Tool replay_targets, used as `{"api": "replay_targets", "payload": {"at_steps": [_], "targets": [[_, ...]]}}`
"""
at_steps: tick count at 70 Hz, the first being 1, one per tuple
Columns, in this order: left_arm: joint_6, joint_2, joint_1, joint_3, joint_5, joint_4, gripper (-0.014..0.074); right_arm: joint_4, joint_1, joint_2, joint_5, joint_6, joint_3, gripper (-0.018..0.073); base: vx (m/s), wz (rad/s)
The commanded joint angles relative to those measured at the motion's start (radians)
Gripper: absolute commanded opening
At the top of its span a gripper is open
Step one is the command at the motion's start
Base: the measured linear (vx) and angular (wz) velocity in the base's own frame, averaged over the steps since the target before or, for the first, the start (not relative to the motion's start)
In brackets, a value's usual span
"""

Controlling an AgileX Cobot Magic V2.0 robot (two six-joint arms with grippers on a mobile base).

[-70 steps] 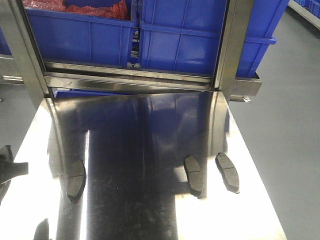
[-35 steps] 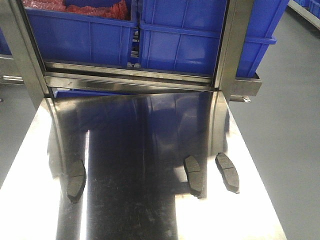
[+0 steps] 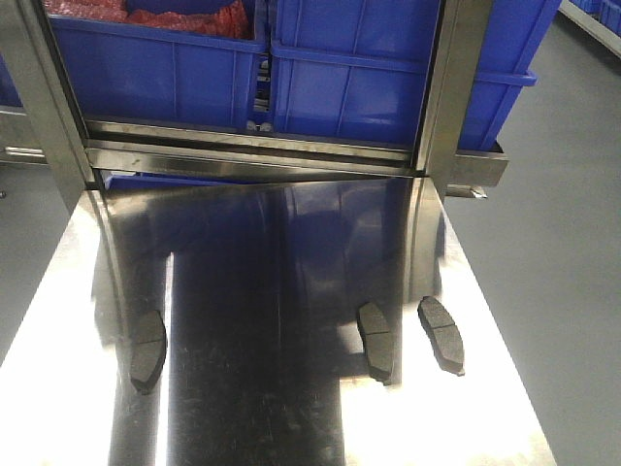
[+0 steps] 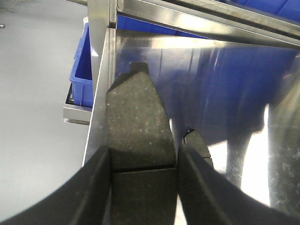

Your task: Move and align brake pads A on conveyor

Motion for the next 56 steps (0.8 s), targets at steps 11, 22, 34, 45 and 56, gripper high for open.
{"api": "replay_targets", "payload": {"at_steps": [11, 22, 34, 45, 56], "targets": [[-0.001, -0.002, -0.006, -0.03, -0.076, 0.008, 0.0174, -0.006, -0.004, -0.016, -0.074, -0.003, 0.022, -0.0008, 0.0, 0.0], [-0.001, -0.002, -0.006, -0.03, -0.076, 0.008, 0.0174, -0.006, -0.004, -0.016, -0.074, -0.003, 0.022, -0.0008, 0.0, 0.0], [-0.001, -0.002, -0.006, -0.03, -0.076, 0.008, 0.0174, -0.006, -0.004, -0.016, -0.078, -0.003, 0.022, -0.0008, 0.0, 0.0], [-0.001, -0.002, -0.006, -0.03, -0.076, 0.008, 0.0174, -0.001, -0.004, -0.016, -0.093, 0.004, 0.008, -0.0007, 0.0, 0.0], [-0.001, -0.002, -0.006, -0.03, -0.076, 0.008, 0.0174, -0.017, -0.004, 0.024, 0.019, 0.004, -0.121, -0.0005, 0.0, 0.0]]}}
